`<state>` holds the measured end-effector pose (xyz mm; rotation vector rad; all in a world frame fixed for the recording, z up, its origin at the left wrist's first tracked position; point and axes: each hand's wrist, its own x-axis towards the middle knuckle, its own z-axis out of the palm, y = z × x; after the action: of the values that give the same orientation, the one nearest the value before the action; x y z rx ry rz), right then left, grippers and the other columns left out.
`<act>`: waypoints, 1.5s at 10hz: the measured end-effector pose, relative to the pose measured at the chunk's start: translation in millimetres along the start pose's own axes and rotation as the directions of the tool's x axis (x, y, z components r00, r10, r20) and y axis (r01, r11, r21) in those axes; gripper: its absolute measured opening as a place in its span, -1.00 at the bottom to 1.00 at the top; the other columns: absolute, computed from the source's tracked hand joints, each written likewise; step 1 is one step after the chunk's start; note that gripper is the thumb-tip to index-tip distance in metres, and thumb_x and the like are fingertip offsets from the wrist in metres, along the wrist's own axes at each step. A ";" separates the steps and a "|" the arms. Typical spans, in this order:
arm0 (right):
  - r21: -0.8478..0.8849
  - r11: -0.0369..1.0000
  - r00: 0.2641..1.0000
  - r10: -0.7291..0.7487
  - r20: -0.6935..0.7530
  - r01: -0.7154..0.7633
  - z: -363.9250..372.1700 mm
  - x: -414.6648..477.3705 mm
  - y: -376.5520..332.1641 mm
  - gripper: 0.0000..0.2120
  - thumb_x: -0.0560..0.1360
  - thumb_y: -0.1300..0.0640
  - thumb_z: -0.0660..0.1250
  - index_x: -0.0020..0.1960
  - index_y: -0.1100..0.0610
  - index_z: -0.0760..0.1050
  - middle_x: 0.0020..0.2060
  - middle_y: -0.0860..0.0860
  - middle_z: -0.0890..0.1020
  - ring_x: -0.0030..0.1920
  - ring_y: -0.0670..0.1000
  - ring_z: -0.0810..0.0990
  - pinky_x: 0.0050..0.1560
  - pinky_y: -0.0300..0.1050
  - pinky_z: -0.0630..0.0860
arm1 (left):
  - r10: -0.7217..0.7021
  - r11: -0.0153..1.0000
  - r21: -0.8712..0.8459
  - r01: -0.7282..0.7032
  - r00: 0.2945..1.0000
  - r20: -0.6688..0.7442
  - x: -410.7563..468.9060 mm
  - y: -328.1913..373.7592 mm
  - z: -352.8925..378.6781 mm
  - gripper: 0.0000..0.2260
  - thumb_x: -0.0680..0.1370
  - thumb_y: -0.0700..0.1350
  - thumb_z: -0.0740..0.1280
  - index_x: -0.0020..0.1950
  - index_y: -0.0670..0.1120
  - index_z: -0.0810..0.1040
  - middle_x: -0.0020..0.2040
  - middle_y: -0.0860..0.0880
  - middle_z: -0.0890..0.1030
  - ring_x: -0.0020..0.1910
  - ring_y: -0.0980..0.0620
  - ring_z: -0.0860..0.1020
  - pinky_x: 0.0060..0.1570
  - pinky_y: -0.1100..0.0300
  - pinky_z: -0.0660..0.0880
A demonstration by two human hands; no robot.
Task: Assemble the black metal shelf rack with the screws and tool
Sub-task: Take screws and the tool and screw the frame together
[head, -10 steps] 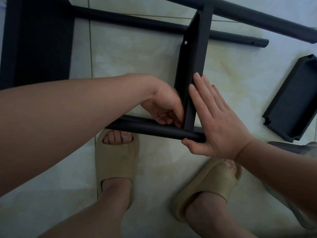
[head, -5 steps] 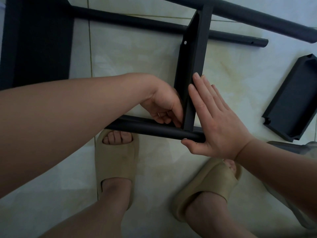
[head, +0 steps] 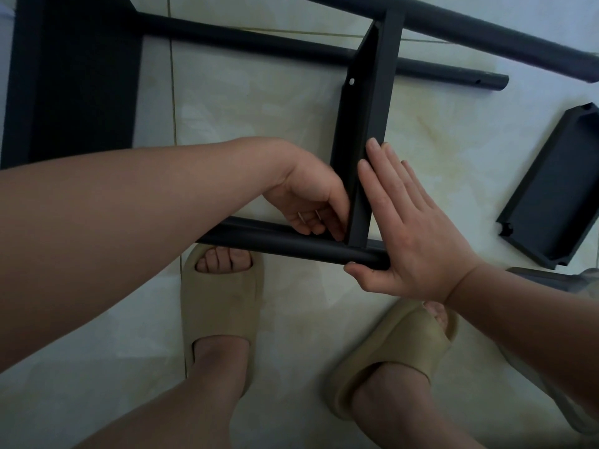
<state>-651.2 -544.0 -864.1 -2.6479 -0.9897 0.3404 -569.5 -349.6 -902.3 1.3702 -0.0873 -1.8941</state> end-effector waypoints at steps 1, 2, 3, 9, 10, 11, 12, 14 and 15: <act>0.001 1.000 1.000 0.002 0.000 -0.002 0.4 -0.3 -0.4 0.00 0.47 -0.29 0.29 0.60 0.39 0.06 0.60 0.31 0.03 0.63 0.29 -0.01 0.55 0.32 0.15 | 0.004 1.000 0.022 -0.004 1.000 -0.026 3.4 -0.5 2.9 -0.93 0.57 -0.20 0.36 -0.05 -0.08 0.63 -0.23 0.03 0.64 -0.29 0.10 0.47 -0.14 0.23 0.45; 0.005 1.000 1.000 0.002 -0.001 -0.002 0.4 -0.1 -0.8 0.00 0.48 -0.28 0.29 0.60 0.39 0.06 0.60 0.31 0.03 0.63 0.29 -0.01 0.55 0.33 0.15 | 0.011 1.000 0.013 -0.011 1.000 -0.020 3.6 0.4 2.1 -0.92 0.56 -0.24 0.36 -0.07 -0.09 0.62 -0.24 0.02 0.64 -0.30 0.11 0.46 -0.17 0.26 0.44; 0.003 1.000 1.000 0.000 -0.004 0.000 0.2 0.1 -0.4 0.00 0.47 -0.28 0.30 0.59 0.39 0.06 0.60 0.32 0.04 0.63 0.30 -0.01 0.55 0.33 0.15 | 0.016 1.000 0.017 -0.015 1.000 -0.014 1.6 1.6 0.9 -0.92 0.54 -0.27 0.37 -0.06 -0.11 0.61 -0.25 0.03 0.63 -0.28 0.11 0.47 -0.15 0.27 0.43; 0.011 1.000 1.000 -0.001 0.005 0.001 0.9 -0.1 0.3 0.01 0.48 -0.29 0.29 0.60 0.39 0.05 0.60 0.33 0.03 0.63 0.29 -0.03 0.55 0.33 0.15 | 0.030 0.999 0.017 -0.030 0.999 -0.013 2.5 1.5 1.7 -0.89 0.53 -0.28 0.38 -0.13 -0.09 0.60 -0.32 0.05 0.60 -0.32 0.13 0.44 -0.23 0.29 0.40; 0.011 1.000 1.000 -0.001 0.002 0.001 0.7 0.0 0.4 0.01 0.48 -0.29 0.29 0.60 0.39 0.05 0.60 0.33 0.03 0.63 0.30 -0.02 0.55 0.33 0.15 | 0.028 0.999 0.019 -0.028 0.999 -0.023 1.2 1.0 0.2 -0.91 0.53 -0.28 0.38 -0.08 -0.09 0.61 -0.30 0.04 0.59 -0.30 0.12 0.46 -0.22 0.29 0.44; 0.010 1.000 1.000 -0.001 0.003 0.001 0.4 0.1 0.5 0.01 0.47 -0.28 0.30 0.60 0.40 0.05 0.60 0.33 0.03 0.63 0.30 -0.02 0.55 0.33 0.15 | 0.005 1.000 0.017 -0.005 1.000 -0.022 -0.8 0.5 -1.5 -0.92 0.53 -0.18 0.39 0.01 -0.07 0.63 -0.18 0.03 0.64 -0.26 0.10 0.47 -0.11 0.21 0.46; 0.008 1.000 1.000 0.000 0.003 0.000 0.4 0.2 0.4 0.01 0.47 -0.28 0.30 0.60 0.39 0.05 0.60 0.33 0.03 0.63 0.30 -0.02 0.55 0.33 0.15 | 0.000 0.999 0.037 0.001 1.000 -0.027 -0.4 0.3 0.1 -0.94 0.54 -0.15 0.39 -0.03 -0.05 0.65 -0.18 0.05 0.66 -0.27 0.09 0.48 -0.10 0.19 0.47; 0.009 1.000 1.000 0.003 0.007 -0.003 -0.2 0.6 -0.2 0.01 0.47 -0.29 0.30 0.59 0.40 0.06 0.60 0.33 0.04 0.62 0.30 -0.01 0.55 0.33 0.16 | 0.019 0.999 0.042 -0.017 0.998 -0.057 2.9 0.6 2.1 -0.93 0.54 -0.24 0.39 -0.09 -0.08 0.62 -0.25 0.04 0.64 -0.30 0.12 0.44 -0.18 0.26 0.43; 0.009 1.000 1.000 0.004 0.011 -0.004 -0.6 0.6 -0.5 0.00 0.47 -0.29 0.29 0.59 0.40 0.06 0.60 0.33 0.04 0.62 0.31 -0.01 0.55 0.33 0.15 | 0.021 0.999 0.036 -0.020 0.999 -0.037 1.9 2.3 1.0 -0.92 0.53 -0.27 0.38 -0.08 -0.09 0.61 -0.27 0.04 0.62 -0.30 0.12 0.45 -0.17 0.27 0.42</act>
<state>-650.8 -543.4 -863.4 -2.6429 -0.9836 0.3594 -569.2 -352.7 -902.2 1.4227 -0.1161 -1.8572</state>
